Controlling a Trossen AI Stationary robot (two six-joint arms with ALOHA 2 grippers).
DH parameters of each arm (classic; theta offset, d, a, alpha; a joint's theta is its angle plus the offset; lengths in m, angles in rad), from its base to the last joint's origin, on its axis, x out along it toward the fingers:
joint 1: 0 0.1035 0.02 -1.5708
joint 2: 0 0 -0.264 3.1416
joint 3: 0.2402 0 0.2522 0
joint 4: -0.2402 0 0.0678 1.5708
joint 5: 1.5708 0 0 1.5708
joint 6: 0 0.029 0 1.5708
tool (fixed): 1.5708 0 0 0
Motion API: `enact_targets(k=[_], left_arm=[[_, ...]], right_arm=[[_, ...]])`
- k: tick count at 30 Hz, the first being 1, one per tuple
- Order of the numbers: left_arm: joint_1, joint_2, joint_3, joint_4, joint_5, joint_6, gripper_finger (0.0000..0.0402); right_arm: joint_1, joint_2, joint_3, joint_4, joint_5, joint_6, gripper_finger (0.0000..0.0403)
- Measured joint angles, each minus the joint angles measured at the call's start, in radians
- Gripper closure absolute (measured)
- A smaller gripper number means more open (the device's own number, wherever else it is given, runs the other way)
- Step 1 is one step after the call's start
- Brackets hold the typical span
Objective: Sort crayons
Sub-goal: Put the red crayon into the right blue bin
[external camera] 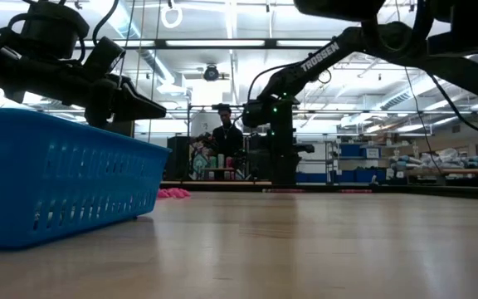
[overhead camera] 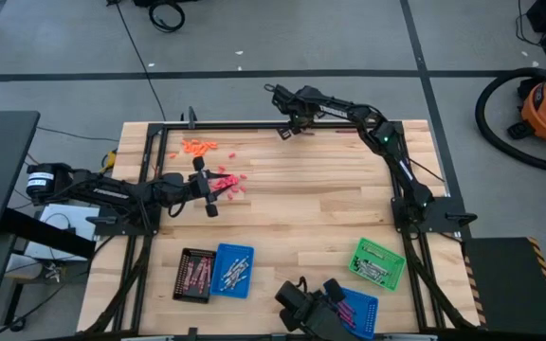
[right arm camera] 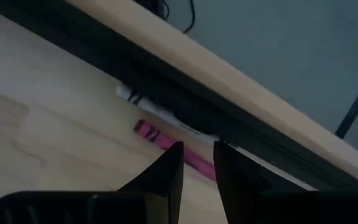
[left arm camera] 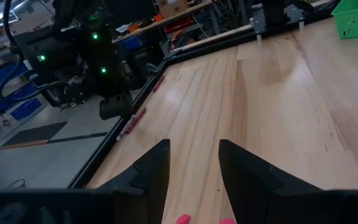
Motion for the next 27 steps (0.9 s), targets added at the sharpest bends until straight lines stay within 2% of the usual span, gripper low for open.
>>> enact_targets(k=[13, 18, 22, 27], left_arm=[[0.0, 0.0, 0.0, 0.0, 0.0, -0.001, 0.0253], [0.0, 0.0, 0.0, -0.001, 0.0, -0.002, 0.0253], [0.0, 0.0, 0.0, -0.003, 0.0, -0.005, 0.0253], [0.0, 0.0, 0.0, -0.007, 0.0, -0.005, 0.0253]], right_arm=[[0.001, -0.001, -0.001, -0.007, 0.013, -0.04, 0.0305], [0.015, -0.038, -0.001, -0.032, 0.018, -0.072, 0.0305], [0.027, -0.071, 0.0, -0.061, 0.026, -0.162, 0.0305], [0.027, -0.074, 0.0, -0.118, -0.065, -0.302, 0.0305]])
